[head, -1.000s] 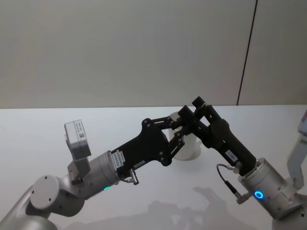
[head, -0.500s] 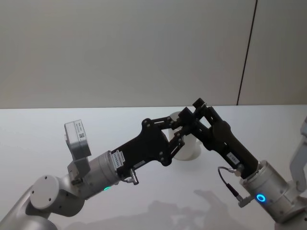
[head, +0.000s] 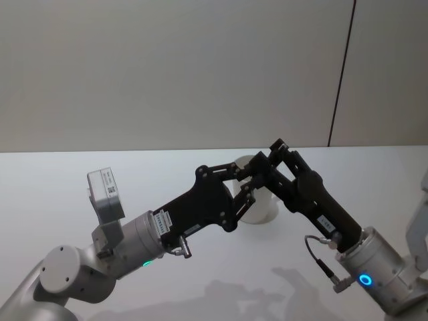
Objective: Place the pen into the pen holder.
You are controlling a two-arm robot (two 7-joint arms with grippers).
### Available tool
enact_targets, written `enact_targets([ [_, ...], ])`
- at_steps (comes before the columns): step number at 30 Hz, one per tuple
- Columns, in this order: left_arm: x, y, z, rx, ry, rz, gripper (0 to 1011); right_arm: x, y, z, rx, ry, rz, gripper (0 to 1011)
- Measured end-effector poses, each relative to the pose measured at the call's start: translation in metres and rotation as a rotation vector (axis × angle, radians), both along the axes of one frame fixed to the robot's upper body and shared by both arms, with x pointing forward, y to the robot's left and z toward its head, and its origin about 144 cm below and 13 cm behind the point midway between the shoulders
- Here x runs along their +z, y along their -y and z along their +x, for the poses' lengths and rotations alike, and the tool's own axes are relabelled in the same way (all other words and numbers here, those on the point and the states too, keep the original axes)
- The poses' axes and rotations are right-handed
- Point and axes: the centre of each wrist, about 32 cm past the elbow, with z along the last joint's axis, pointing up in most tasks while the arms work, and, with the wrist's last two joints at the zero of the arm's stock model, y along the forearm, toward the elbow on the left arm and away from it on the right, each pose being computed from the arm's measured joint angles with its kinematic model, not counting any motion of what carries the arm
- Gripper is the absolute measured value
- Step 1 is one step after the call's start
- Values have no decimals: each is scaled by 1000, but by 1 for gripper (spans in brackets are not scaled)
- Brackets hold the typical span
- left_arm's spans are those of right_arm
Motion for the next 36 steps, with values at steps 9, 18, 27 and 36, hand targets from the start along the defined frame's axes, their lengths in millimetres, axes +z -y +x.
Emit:
enact_targets([
  [9,0,0,0,0,0,0,172,0,1,-2,-5,-4,-2,882],
  [18,0,0,0,0,0,0,171,1,2,-4,-10,-4,-4,599],
  [27,0,0,0,0,0,0,172,1,1,-5,-16,-3,-7,330],
  [36,0,0,0,1,0,0,169,2,1,-5,-21,-3,-10,135],
])
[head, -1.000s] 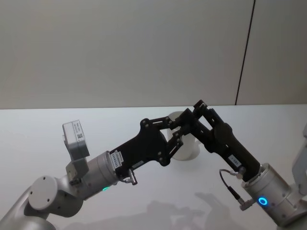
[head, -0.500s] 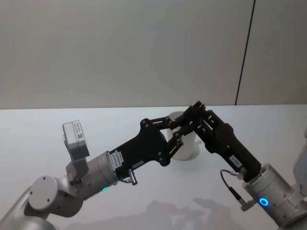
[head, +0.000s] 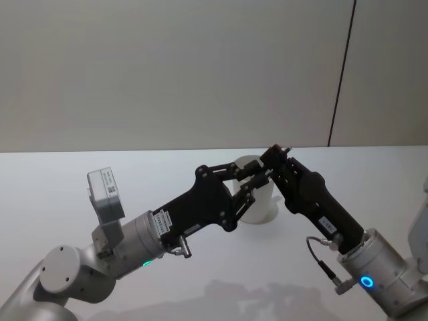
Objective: Place the pen into the pen holder.
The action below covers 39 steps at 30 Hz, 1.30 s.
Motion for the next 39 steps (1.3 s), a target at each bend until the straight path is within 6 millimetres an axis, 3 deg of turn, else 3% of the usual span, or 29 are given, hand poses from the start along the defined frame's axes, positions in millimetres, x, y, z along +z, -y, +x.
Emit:
enact_targets([
  [36,0,0,0,-1,0,0,169,0,-1,2,-7,7,-3,135],
  [39,0,0,0,-2,1,2,264,0,-1,2,-7,9,-1,135],
])
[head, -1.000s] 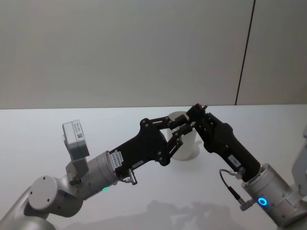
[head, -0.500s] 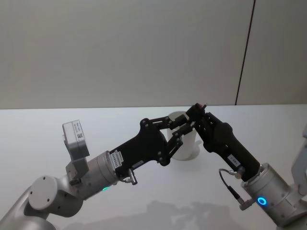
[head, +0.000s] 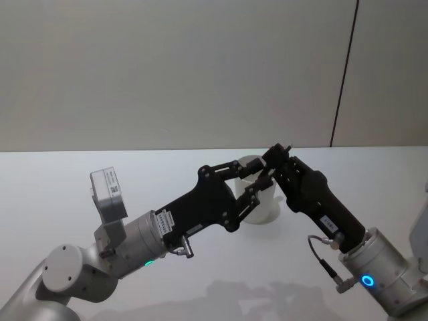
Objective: Place the pen into the pen holder.
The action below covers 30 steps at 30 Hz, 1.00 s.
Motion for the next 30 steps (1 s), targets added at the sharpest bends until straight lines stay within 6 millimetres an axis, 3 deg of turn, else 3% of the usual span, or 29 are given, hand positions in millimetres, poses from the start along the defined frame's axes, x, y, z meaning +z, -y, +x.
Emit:
enact_targets([
  [19,0,0,0,0,0,0,868,0,0,2,1,9,4,135],
  [24,0,0,0,0,0,-1,980,0,0,2,1,10,4,135],
  [30,0,0,0,0,0,-1,1000,1,0,1,-8,11,1,135],
])
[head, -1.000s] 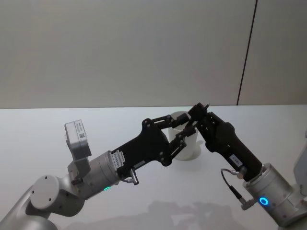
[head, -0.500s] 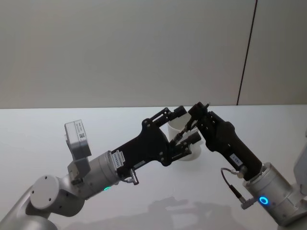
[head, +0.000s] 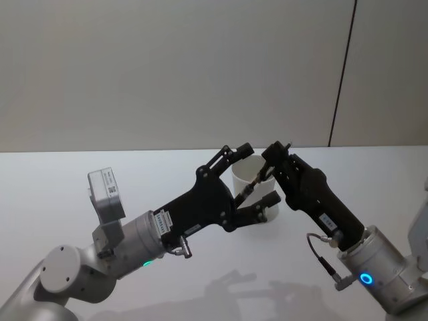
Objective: Place the pen into the pen holder.
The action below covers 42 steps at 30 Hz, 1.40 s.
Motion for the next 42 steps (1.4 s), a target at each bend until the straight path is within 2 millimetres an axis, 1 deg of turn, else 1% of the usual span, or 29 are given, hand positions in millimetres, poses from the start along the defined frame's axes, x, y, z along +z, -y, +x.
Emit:
enact_targets([
  [8,0,0,0,0,0,0,1000,2,3,-2,-40,3,-24,135],
  [18,0,0,0,1,0,0,1000,6,11,-5,-120,6,-66,135],
  [31,0,0,0,1,0,0,1000,19,24,-10,-234,40,-128,135],
  [42,0,0,0,1,0,0,1000,29,28,-7,-329,94,-198,135],
])
